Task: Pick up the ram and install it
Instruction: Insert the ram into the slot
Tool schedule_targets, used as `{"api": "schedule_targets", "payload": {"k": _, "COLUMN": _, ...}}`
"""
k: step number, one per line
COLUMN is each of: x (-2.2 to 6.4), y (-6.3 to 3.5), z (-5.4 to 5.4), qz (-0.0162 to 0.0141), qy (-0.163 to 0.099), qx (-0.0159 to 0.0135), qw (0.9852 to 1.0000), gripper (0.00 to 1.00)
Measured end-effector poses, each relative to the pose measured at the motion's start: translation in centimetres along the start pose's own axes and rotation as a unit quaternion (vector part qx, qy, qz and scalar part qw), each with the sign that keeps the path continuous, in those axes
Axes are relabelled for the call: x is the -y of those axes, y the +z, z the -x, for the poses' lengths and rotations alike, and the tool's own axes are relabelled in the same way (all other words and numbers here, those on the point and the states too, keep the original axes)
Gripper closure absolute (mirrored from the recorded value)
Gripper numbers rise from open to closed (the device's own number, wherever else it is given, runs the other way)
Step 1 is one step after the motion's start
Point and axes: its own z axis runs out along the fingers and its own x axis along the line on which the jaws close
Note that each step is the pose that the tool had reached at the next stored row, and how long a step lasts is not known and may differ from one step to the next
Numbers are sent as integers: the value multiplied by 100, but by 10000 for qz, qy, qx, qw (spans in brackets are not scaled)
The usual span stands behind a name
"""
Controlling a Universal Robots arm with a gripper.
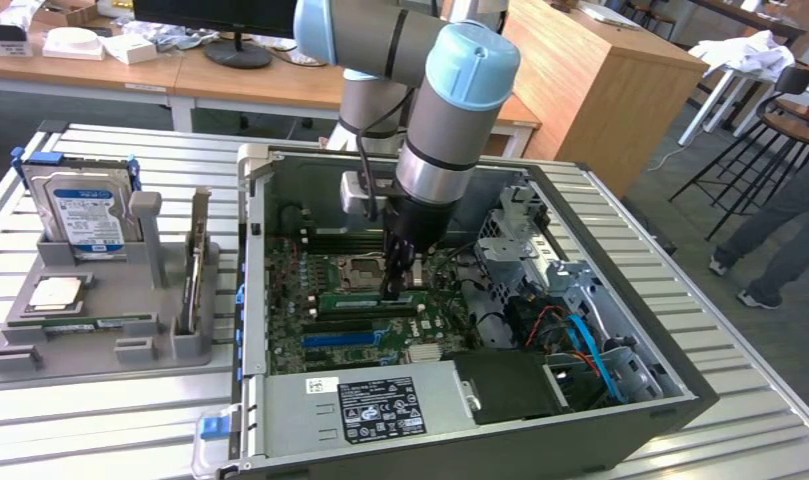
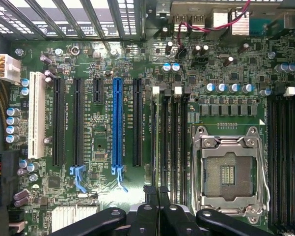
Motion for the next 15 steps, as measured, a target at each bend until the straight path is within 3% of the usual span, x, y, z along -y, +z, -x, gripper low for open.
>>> {"api": "schedule_targets", "payload": {"k": 15, "x": -2, "y": 13, "z": 0, "qz": 0, "qy": 0, "qx": 1, "qw": 10000, "gripper": 88}}
